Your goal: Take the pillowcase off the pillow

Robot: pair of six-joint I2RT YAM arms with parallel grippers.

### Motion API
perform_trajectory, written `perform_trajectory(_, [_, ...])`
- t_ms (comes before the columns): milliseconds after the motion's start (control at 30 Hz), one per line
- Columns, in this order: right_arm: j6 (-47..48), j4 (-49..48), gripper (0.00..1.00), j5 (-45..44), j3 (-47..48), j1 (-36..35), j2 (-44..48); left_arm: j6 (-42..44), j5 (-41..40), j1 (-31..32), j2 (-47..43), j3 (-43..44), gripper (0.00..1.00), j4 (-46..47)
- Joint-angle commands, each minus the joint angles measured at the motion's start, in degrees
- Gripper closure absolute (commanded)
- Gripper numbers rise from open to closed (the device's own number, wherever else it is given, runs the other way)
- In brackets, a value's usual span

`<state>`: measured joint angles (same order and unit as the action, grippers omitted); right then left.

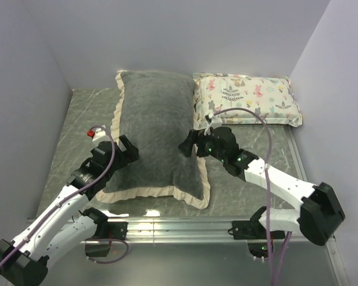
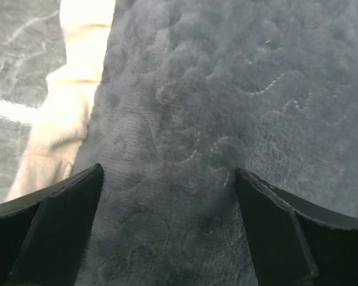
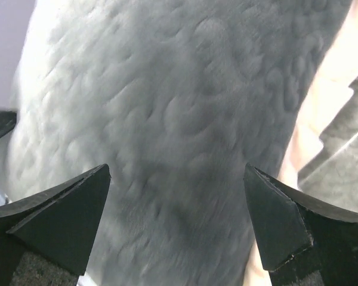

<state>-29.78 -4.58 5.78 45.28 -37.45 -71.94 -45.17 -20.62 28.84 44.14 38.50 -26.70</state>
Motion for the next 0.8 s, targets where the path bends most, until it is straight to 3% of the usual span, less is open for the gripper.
perform_trajectory(0, [3.2, 0.4, 0.0, -12.3, -1.2, -6.4, 7.9, -1.1, 1.5, -0.1, -0.4, -1.9, 0.01, 3.7])
perform_trajectory(100, [6.0, 2.5, 0.0, -17.4, -1.0, -12.5, 9.8, -1.4, 2.3, -0.1, -0.2, -4.0, 0.01, 4.6])
perform_trajectory(200, [7.1, 2.7, 0.0, -20.0, -0.9, -15.2, 8.3, -2.0, 4.2, -0.1, -0.5, -5.6, 0.17, 6.0])
perform_trajectory(300, [8.6, 1.9, 0.0, -22.6, -1.0, -18.8, 6.5, -1.9, 5.7, -0.1, -1.1, -5.6, 0.64, 6.5])
perform_trajectory(333, [9.2, 2.0, 0.0, -25.7, -0.7, -19.8, 5.2, -1.8, 5.9, -0.1, -1.2, -5.4, 0.86, 6.3])
perform_trajectory(367, [9.2, 2.6, 0.0, -27.1, 0.5, -20.4, 4.2, -1.3, 6.5, -0.1, -1.4, -4.7, 0.99, 6.3])
perform_trajectory(467, [8.4, 4.1, 0.0, -33.2, 2.0, -20.7, 0.9, -0.3, 8.0, -0.1, -2.9, -2.4, 1.0, 5.2])
perform_trajectory(633, [7.2, 4.8, 0.01, -35.1, 2.1, -20.8, 0.7, 3.1, 13.4, 0.6, -9.8, 3.3, 1.0, 2.4])
perform_trajectory(767, [8.7, 4.7, 0.17, -33.1, 4.6, -20.8, 1.5, 7.3, 15.6, 0.9, -14.1, 11.5, 0.99, 1.0])
